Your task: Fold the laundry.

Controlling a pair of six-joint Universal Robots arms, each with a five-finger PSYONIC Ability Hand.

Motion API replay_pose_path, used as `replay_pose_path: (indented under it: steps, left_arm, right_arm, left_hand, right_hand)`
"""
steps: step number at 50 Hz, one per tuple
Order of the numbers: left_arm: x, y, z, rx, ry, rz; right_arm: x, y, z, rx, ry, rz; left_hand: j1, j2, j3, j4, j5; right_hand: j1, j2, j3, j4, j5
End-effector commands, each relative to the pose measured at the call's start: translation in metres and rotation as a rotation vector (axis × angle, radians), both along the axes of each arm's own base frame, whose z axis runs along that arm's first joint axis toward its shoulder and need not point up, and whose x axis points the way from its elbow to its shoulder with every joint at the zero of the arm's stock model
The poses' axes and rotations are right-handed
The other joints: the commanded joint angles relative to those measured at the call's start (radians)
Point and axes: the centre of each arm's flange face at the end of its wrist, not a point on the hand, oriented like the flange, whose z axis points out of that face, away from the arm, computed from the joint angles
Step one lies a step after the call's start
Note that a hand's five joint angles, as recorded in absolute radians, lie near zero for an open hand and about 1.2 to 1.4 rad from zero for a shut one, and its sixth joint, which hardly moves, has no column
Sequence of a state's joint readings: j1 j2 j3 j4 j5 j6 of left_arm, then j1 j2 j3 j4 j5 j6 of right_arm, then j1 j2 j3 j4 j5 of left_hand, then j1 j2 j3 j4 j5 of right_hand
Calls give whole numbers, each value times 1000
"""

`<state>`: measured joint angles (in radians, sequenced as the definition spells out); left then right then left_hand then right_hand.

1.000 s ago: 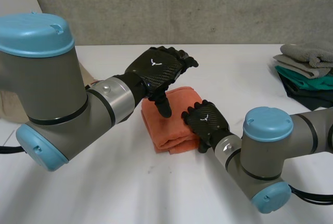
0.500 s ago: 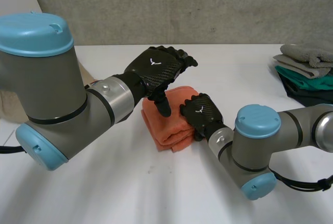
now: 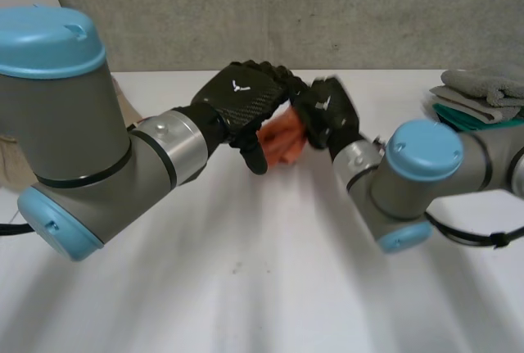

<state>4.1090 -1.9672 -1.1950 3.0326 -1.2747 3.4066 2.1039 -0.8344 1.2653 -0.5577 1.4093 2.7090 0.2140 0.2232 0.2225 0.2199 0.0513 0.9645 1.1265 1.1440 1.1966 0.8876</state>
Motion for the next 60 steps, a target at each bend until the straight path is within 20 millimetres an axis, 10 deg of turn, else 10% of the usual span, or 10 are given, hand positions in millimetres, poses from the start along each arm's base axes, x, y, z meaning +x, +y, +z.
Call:
replay_pose_path:
  steps: [1,13,25,33,37,39,41,45,53,60]
  left_arm:
    - [3,-5,18,-47,29,14]
    - [4,-1,28,-69,47,11]
    - [4,2,18,-42,28,10]
    - [4,3,9,-16,10,8]
    - [4,3,5,-7,4,8]
    - [4,3,6,-10,4,7]
    - [4,3,7,-11,7,7]
    - [5,4,10,-20,13,7]
    - [1,13,16,-30,22,-15]
    - [3,20,32,-66,51,-21]
  right_arm:
    - [-34,-57,80,-203,-192,-106]
    - [-177,-156,158,-435,-339,-343]
    - [-312,-224,46,-180,-270,-314]
    - [-359,-222,-40,26,-254,-277]
    - [-363,-216,-43,42,-250,-276]
    - [-362,-213,-39,44,-249,-273]
    - [-360,-208,-19,24,-248,-278]
    - [-355,-195,10,5,-249,-283]
    - [-356,-168,43,49,-276,-367]
    - [-413,-138,76,96,-221,-733]
  left_hand:
    - [76,67,67,70,64]
    - [73,64,64,67,61]
    - [73,64,64,67,61]
    - [76,67,67,70,64]
    - [76,67,67,70,64]
    - [76,67,67,70,64]
    - [76,67,67,70,64]
    - [76,67,67,70,64]
    - [76,67,67,70,64]
    - [73,64,64,67,61]
  right_hand:
    - [432,270,252,200,334]
    - [432,270,252,200,334]
    - [432,270,252,200,334]
    - [432,270,252,200,334]
    - [432,270,252,200,334]
    - [432,270,252,200,334]
    - [-349,-510,-528,-581,-446]
    - [-790,-952,-970,-1022,-888]
    - [-790,-952,-970,-1022,-888]
    - [-790,-952,-970,-1022,-888]
